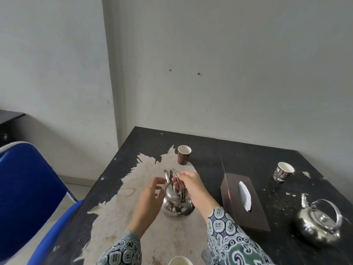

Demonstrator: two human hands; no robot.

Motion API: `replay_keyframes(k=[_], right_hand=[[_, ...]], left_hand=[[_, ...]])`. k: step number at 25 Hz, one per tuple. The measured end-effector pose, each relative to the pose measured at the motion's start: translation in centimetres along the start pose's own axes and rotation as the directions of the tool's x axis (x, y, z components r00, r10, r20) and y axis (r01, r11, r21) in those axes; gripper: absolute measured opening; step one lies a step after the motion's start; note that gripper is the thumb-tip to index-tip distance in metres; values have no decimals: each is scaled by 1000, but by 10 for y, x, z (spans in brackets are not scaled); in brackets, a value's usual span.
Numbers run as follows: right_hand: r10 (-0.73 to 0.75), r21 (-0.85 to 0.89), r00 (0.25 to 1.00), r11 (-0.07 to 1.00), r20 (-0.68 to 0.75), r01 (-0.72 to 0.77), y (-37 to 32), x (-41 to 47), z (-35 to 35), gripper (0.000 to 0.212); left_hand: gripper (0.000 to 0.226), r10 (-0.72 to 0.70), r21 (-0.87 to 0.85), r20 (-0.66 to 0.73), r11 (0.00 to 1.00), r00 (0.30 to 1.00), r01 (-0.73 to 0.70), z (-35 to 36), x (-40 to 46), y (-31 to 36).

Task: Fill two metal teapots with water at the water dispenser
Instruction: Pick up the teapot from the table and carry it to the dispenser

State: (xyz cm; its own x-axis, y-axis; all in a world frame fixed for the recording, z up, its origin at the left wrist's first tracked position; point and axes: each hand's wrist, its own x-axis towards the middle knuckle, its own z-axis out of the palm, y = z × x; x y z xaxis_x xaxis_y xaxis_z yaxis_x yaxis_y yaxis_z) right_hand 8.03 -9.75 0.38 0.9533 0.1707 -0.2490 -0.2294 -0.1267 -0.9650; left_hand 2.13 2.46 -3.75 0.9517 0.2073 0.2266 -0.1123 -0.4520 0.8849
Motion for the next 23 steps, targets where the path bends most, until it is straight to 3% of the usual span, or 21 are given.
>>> replay_keyframes(k=[3, 5, 8, 13, 16, 19, 23], right_hand=[[-141, -104, 986, 983, 85, 150, -31, -35, 2, 24], [-229, -137, 957, 957, 179, 255, -53, -64, 6, 22], [-311, -178, 878, 902, 365, 393, -81, -110, 19, 19], [-323, -102, 723, 874, 611, 476, -92, -171, 64, 19], [-297, -24, 581, 877, 758, 480, -85, -192, 109, 17], [-293, 29, 424, 849, 857, 528, -74, -214, 173, 9], [-288, 67, 322, 831, 902, 553, -58, -241, 274, 22]], left_hand=[[39, 166, 133, -140, 980, 976, -147, -39, -5, 27], [53, 254, 244, -61, 942, 965, -232, -67, -16, 50], [43, 300, 346, 0, 895, 954, -281, -104, -47, 86], [14, 203, 404, -9, 896, 979, -182, -178, -122, 116], [8, 79, 377, -70, 925, 994, -47, -223, -173, 109], [7, -16, 331, -173, 941, 985, 73, -273, -222, 95], [23, -89, 295, -333, 936, 939, 193, -358, -276, 62]])
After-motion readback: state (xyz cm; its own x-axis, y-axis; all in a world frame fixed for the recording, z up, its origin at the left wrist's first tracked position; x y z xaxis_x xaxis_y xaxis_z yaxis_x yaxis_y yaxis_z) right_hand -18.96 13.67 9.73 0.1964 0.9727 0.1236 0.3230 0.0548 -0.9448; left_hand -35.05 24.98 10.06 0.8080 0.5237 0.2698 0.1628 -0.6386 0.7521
